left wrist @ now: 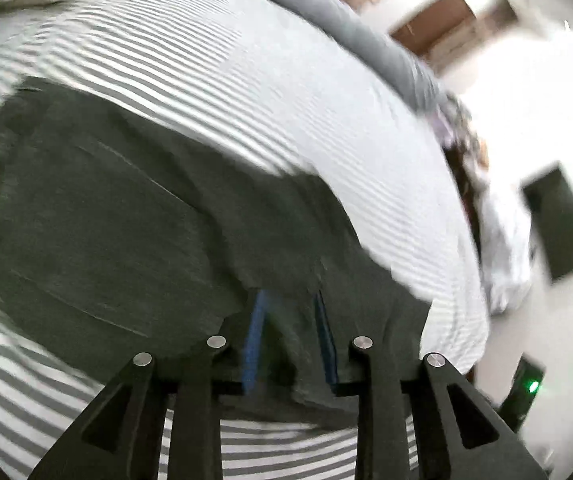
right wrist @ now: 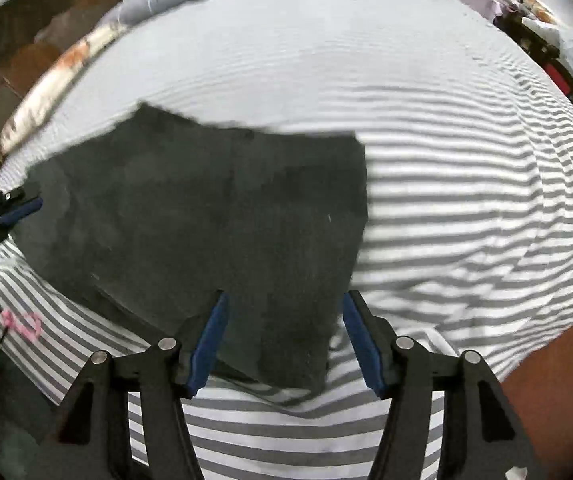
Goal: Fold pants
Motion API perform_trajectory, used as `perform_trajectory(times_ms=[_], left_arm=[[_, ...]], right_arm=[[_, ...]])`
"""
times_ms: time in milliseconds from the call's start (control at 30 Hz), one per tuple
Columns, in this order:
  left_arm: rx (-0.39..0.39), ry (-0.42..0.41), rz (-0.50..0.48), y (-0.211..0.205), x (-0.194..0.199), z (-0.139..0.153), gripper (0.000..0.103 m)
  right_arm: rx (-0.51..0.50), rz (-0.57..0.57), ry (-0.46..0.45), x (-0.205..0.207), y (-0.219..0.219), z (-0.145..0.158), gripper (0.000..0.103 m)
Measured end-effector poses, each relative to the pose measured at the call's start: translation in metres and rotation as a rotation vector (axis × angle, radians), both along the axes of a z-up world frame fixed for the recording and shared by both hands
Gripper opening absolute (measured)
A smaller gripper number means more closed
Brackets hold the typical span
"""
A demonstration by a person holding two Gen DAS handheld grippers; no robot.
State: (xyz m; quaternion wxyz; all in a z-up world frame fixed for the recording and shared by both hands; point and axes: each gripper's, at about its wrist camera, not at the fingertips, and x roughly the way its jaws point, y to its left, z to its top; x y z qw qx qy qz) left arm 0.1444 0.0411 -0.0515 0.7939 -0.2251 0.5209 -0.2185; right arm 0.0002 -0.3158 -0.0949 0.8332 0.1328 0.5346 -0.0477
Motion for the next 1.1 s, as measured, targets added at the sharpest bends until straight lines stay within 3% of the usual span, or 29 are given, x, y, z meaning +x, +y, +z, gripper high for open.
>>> perform_trajectory(times_ms=[167,300,400,533,667,1100], left_arm=[[-0.051,-0.001,0.205,0.106,0.015,0.007,0.029],[-0.152,0.072,0.343,0.172,0.017,-0.013,0.029],[-0.168,0.102,0.394,0.203,0.020,-0.031,0.029],[-0.223,0.169,0.428,0.222,0.027,-0.060,0.029],[-0.219,0.194,0.422,0.224,0.037,-0.079,0.029],[-0.252,0.213,0.398,0.239,0.030,-0.095,0.031]], right_arm=[[0.038,-0.010,-0.028,0.013,0.013,0.012,0.062],[0.072,-0.013,-0.024,0.023,0.023,0.008,0.062],[0.085,-0.015,-0.009,0.031,0.033,0.004,0.062],[0.096,-0.014,0.008,0.040,0.046,0.002,0.062],[0.072,0.009,0.012,0.045,0.059,0.006,0.062],[0.053,0.042,0.034,0.050,0.071,0.004,0.062]])
